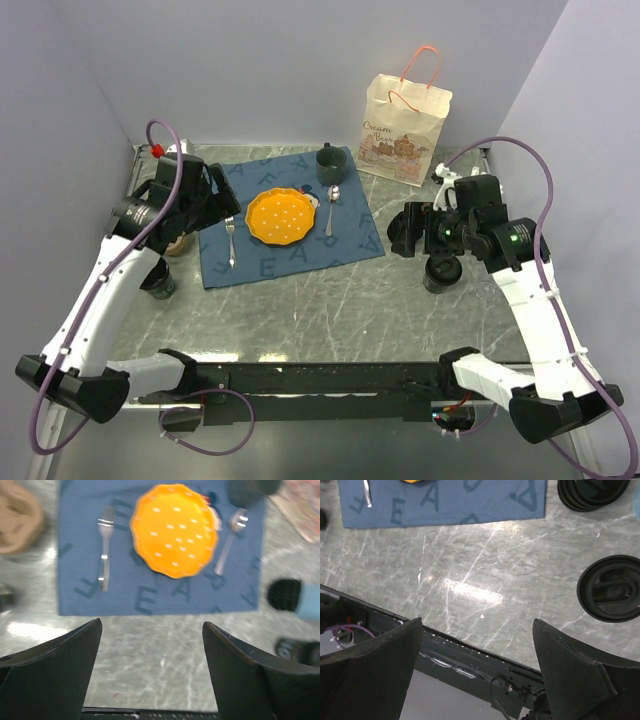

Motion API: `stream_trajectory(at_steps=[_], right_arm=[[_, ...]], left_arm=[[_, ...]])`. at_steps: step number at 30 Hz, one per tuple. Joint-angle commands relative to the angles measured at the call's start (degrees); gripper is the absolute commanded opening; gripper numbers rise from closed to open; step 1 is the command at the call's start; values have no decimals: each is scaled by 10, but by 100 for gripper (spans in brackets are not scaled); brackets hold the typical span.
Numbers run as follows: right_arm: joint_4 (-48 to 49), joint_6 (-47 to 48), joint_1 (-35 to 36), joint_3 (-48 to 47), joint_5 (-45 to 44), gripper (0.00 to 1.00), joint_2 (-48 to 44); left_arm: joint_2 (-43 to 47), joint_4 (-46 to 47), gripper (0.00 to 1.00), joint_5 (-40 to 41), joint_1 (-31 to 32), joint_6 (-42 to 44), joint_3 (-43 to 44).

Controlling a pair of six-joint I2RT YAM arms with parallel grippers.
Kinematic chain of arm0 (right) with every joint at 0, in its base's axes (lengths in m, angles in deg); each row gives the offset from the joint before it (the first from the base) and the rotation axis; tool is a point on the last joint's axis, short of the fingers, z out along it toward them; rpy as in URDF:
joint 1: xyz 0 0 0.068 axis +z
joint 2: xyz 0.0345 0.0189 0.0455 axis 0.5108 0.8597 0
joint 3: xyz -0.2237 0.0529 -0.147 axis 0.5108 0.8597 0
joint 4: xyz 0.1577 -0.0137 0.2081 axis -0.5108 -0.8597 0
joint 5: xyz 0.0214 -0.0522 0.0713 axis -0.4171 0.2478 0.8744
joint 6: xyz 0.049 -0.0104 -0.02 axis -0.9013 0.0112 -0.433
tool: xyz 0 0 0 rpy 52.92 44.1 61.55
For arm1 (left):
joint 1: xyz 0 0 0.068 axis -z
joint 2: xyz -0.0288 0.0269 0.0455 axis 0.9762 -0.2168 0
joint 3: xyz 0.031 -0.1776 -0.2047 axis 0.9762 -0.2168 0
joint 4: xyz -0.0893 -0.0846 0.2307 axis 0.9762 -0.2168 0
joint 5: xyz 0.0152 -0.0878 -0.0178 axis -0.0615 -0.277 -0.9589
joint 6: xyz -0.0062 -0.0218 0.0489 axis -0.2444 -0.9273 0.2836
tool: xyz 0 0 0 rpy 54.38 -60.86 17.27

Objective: Pack the takeout coffee

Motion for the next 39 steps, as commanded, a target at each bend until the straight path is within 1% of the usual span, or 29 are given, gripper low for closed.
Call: stream_trajectory(at_steps=[1, 2, 5, 7, 9, 10, 11, 13, 14, 15, 17, 18, 19, 21, 22, 24, 25, 26, 27, 28, 29, 30, 32, 33, 34, 35, 36, 38, 39], right_arm=[[13, -9, 3, -21, 22, 95, 6], [12, -10, 3, -28, 24, 95, 13], [19, -17, 3, -25, 32, 93, 23], [20, -18, 3, -20, 36, 93, 25], [20, -18, 3, -17, 26, 92, 25], [20, -18, 3, -16, 22, 92, 25], [20, -19, 3, -17, 18, 92, 26], [20, -26, 3, -36, -26, 92, 37], [24, -32, 2, -49, -44, 91, 44], [32, -33, 3, -60, -55, 91, 53], [58, -33, 2, -119, -99, 91, 95], [62, -34, 1, -146, -119, 91, 113], [72, -31, 1, -203, -137, 90, 156], [69, -11, -8, -276, -166, 90, 212], [44, -5, -12, -370, -176, 91, 280], [43, 12, -35, -448, -152, 92, 343], [54, 17, -47, -496, -117, 92, 392], [78, 22, -64, -516, -69, 92, 415], [87, 17, -87, -537, -15, 87, 435], [97, 23, -97, -578, 1, 84, 468], [122, 33, -103, -591, 0, 83, 477], [144, 41, -108, -594, -16, 81, 482], [222, 66, -110, -525, -26, 81, 460], [293, 65, -109, -496, -42, 81, 450], [322, 59, -110, -455, -63, 81, 440], [336, 33, -110, -447, -99, 81, 441], [341, 19, -109, -444, -162, 80, 455], [326, -11, -110, -469, -230, 80, 479], [295, -19, -111, -485, -256, 80, 509]], left_arm=[[-18, -33, 84, 101, -4, -24, 9], [-24, -40, 78, 112, -8, -34, 13], [-54, -63, 68, 152, -22, -64, 11], [-68, -44, 65, 169, -33, -66, -3], [-90, -35, 66, 183, -70, -83, -13], [-99, -29, 65, 179, -86, -100, -11], [-121, -23, 62, 155, -117, -103, 4], [-143, 15, 61, 132, -126, -75, 28], [-164, 22, 63, 123, -126, -65, 58], [-173, 28, 65, 92, -126, -54, 71], [-187, 39, 67, 70, -126, -34, 93], [-188, 47, 68, 38, -126, -28, 92], [-186, 57, 69, 19, -125, -10, 87], [-170, 79, 71, -15, -125, 0, 62], [-159, 90, 71, -51, -124, 4, 49], [-127, 117, 71, -87, -119, 3, 4], [-114, 122, 71, -114, -116, -3, -10], [-91, 126, 72, -125, -106, -6, -37], [-79, 131, 72, -137, -100, -11, -51], [-66, 134, 72, -145, -94, -20, -66], [-36, 139, 73, -158, -83, -24, -98], [-23, 142, 73, -164, -79, -29, -113], [13, 148, 74, -175, -76, -40, -151], [22, 149, 74, -177, -75, -43, -159], [30, 148, 75, -179, -76, -43, -172], [39, 143, 75, -179, -76, -42, -174], [42, 139, 75, -177, -76, -37, -175], [46, 123, 75, -172, -76, -31, -174], [46, 120, 75, -170, -76, -26, -172]])
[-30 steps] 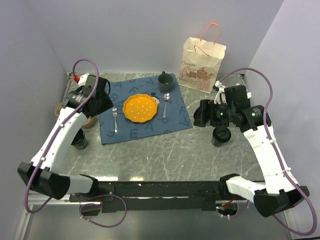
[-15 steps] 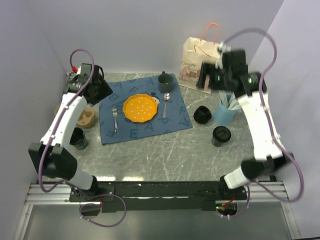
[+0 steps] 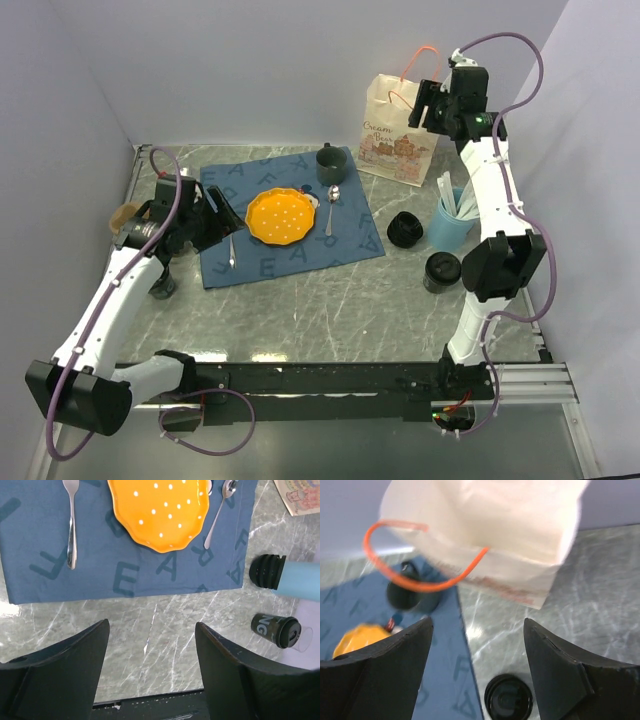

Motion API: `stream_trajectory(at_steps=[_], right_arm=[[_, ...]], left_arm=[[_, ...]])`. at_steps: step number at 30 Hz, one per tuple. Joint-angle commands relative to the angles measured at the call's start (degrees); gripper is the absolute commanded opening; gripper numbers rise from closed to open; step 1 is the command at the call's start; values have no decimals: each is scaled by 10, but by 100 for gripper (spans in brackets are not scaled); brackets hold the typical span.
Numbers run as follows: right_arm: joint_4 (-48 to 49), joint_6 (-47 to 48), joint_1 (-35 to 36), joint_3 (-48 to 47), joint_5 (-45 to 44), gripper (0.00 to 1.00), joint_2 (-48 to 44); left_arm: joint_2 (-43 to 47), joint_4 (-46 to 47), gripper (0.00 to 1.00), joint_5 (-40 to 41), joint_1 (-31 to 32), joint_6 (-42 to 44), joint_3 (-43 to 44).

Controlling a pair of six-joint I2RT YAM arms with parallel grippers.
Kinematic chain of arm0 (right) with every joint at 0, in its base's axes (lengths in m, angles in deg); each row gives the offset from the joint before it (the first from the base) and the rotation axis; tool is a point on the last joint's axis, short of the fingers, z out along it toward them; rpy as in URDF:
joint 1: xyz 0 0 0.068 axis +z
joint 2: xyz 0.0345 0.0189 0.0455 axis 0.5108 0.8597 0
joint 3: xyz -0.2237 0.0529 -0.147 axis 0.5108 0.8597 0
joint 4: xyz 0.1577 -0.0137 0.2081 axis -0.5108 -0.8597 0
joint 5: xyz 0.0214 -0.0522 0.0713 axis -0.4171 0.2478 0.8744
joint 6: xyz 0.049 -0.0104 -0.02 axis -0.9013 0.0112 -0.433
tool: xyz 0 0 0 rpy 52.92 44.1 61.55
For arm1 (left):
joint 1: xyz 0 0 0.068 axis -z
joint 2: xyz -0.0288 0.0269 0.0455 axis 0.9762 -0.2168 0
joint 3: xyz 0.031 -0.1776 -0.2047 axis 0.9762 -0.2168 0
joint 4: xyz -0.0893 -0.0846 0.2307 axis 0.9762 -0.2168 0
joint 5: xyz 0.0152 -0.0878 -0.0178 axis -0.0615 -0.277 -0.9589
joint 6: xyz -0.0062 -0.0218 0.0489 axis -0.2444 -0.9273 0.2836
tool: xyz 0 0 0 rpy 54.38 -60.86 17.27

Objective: Pack the takeout coffee

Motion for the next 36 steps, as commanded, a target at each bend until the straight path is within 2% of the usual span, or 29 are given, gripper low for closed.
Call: stream_trajectory(at_steps=[1, 4, 7, 10, 15, 19, 22, 25, 29, 32, 36], right_arm=[[40, -45, -1, -74, -167, 80, 38], [31, -73, -4, -102, -183, 77, 68], [104, -85, -9, -41, -178, 75, 47], [135, -84, -11, -11, -213, 75, 41], [110, -80, -19, -69, -231, 75, 93], [116, -87, -21, -72, -221, 73, 112], [121, -91, -23, -70, -217, 67, 122], [118, -94, -26, -78, -219, 56, 132], [126, -96, -32, -87, -207, 31, 133], [130, -94, -35, -103, -193, 20, 127], [148, -87, -35, -107, -161, 12, 104]], left_arm=[[9, 2, 75, -11, -2, 5, 7], [7, -8, 75, -11, -2, 8, 11], [11, -9, 75, -14, -1, 6, 5], [12, -13, 75, -16, -1, 6, 0], [13, -23, 75, -15, -1, 6, -3], [14, -27, 76, -11, -1, 6, -3], [17, -32, 76, -9, -1, 5, -4], [20, -33, 75, -8, -1, 4, -8], [23, -35, 75, -6, -1, 1, -9], [25, -32, 76, -3, 0, 0, -9], [20, -28, 76, -4, 0, 0, 1]])
